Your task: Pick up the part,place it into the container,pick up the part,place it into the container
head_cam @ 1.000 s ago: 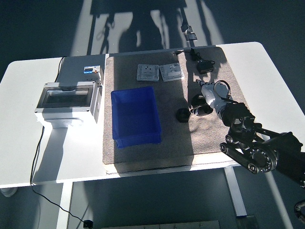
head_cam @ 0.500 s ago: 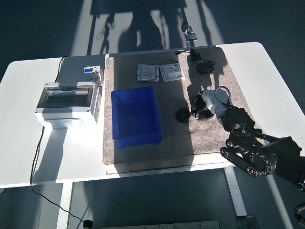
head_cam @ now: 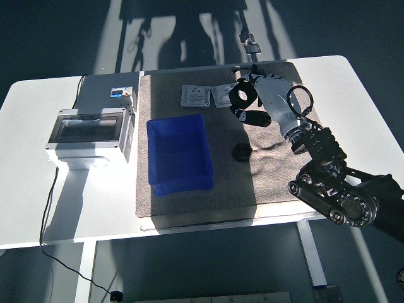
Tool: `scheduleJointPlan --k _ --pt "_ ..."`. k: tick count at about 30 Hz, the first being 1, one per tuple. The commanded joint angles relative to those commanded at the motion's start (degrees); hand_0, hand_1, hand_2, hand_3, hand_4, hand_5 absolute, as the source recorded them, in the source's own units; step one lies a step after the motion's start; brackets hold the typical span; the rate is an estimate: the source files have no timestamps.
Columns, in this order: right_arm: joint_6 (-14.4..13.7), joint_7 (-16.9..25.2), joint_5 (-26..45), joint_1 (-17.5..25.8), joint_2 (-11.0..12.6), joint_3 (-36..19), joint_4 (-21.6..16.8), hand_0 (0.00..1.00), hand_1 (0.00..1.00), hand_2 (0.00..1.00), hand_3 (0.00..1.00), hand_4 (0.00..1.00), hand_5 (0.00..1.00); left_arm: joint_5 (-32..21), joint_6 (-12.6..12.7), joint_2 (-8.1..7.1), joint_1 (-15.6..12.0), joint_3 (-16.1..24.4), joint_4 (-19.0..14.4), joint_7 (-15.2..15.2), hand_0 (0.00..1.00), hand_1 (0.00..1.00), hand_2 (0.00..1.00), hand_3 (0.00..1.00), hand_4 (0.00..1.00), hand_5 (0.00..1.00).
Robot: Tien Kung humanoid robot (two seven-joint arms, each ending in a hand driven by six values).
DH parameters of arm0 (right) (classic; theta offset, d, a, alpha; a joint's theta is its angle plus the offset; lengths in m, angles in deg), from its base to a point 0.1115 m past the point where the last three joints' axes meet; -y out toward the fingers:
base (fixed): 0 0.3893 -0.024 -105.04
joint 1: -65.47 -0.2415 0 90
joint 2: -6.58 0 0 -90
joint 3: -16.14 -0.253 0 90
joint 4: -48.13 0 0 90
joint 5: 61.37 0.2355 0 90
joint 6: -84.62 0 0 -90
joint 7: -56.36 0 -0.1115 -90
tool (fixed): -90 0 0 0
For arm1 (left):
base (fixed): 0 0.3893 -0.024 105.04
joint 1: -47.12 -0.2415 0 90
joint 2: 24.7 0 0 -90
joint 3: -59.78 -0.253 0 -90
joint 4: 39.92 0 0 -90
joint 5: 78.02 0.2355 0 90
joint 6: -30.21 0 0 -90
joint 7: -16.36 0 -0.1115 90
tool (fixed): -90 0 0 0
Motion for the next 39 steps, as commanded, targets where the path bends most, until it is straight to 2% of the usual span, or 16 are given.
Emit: scheduleJointPlan --k 2,5,6,11,12,16,17,18,23,24,29,30,34,35,36,39 --pt "1.34 1.9 2.44 -0.4 -0.59 2.54 -3.28 0.704 0.305 0.432 0.54 0.216 0.002 0.16 0.06 0.0 0.04 0.1 0.0 0.02 0.692 0.571 0.626 0.632 0.597 0.646" --pt "5.39 2.51 3.04 -1.23 -1.41 6.54 -7.46 0.704 0.305 0.432 0.54 0.216 0.002 0.18 0.15 -0.01 0.2 0.12 0.0 0.1 0.692 0.571 0.626 0.632 0.597 0.646" --pt "6.54 2.83 2.8 -1.43 -1.62 7.62 -8.11 0.735 0.436 0.549 0.582 0.226 0.009 0.22 0.18 -0.05 0.24 0.14 0.0 0.12 0.693 0.568 0.625 0.629 0.597 0.647" --pt "11.83 3.71 0.28 -0.97 -2.74 10.12 -5.7 0.735 0.436 0.549 0.582 0.226 0.009 -0.09 0.48 -0.13 0.2 0.17 0.0 0.32 0.693 0.568 0.625 0.629 0.597 0.647" --pt "12.82 3.42 -0.26 -0.87 -2.9 10.36 -5.15 0.799 0.663 0.688 0.668 0.318 0.093 -0.15 0.53 -0.14 0.19 0.2 0.0 0.37 0.692 0.568 0.622 0.63 0.598 0.647" --pt "15.39 1.57 -2.18 -0.84 -3.22 10.78 -4.24 0.799 0.663 0.688 0.668 0.318 0.093 -0.02 0.61 -0.17 0.14 0.38 0.0 0.43 0.692 0.568 0.622 0.63 0.598 0.647" --pt "15.78 0.95 -2.72 -0.88 -3.26 10.82 -4.16 0.799 0.663 0.688 0.668 0.318 0.093 0.02 0.6 -0.18 0.12 0.43 0.0 0.42 0.692 0.568 0.622 0.63 0.598 0.647" --pt "16.2 0.28 -3.17 -0.92 -3.29 10.89 -4.1 0.951 0.836 0.83 0.767 0.516 0.271 0.07 0.58 -0.19 0.11 0.47 0.0 0.41 0.692 0.566 0.62 0.632 0.6 0.647" --pt "17.55 -2.4 -4.82 -1.11 -3.34 11.15 -4.12 0.951 0.836 0.83 0.767 0.516 0.271 0.36 0.53 -0.22 0.08 0.69 0.0 0.33 0.692 0.566 0.62 0.632 0.6 0.647" --pt "17.69 -2.74 -5.1 -1.16 -3.34 11.22 -4.18 0.998 0.943 0.899 0.847 0.553 0.29 0.41 0.53 -0.22 0.07 0.71 0.0 0.31 0.689 0.56 0.619 0.631 0.602 0.647" --pt "18.7 -3.63 -5.87 -1.31 -3.34 11.47 -4.32 0.998 0.943 0.899 0.847 0.553 0.29 0.66 0.85 -0.17 -0.02 0.57 0.0 0.31 0.689 0.56 0.619 0.631 0.602 0.647" --pt "18.9 -3.71 -5.95 -1.32 -3.32 11.45 -4.36 0.998 0.998 0.951 0.898 0.595 0.283 0.73 0.92 -0.17 -0.05 0.59 0.0 0.32 0.688 0.56 0.618 0.631 0.601 0.653" --pt "19.56 -3.93 -5.83 -1.1 -3.13 10.91 -4.6 0.998 0.998 0.951 0.898 0.595 0.283 0.68 1.19 -0.16 -0.12 0.47 0.0 0.25 0.688 0.56 0.618 0.631 0.601 0.653" --pt "19.44 -3.94 -5.42 -0.86 -3.0 10.44 -4.71 0.998 0.998 0.951 0.898 0.595 0.283 0.59 1.33 -0.17 -0.12 0.35 0.0 0.23 0.688 0.56 0.618 0.631 0.601 0.653" --pt "18.75 -3.99 -4.82 -0.41 -2.77 9.69 -4.91 0.998 0.998 0.955 0.915 0.617 0.241 0.57 1.47 -0.17 -0.11 0.28 0.0 0.19 0.686 0.557 0.617 0.636 0.594 0.694" --pt "15.86 -6.2 -5.18 1.62 -1.78 6.26 -6.17 0.998 0.998 0.955 0.915 0.617 0.241 0.33 1.88 -0.15 -0.12 0.01 0.0 0.18 0.686 0.557 0.617 0.636 0.594 0.694"
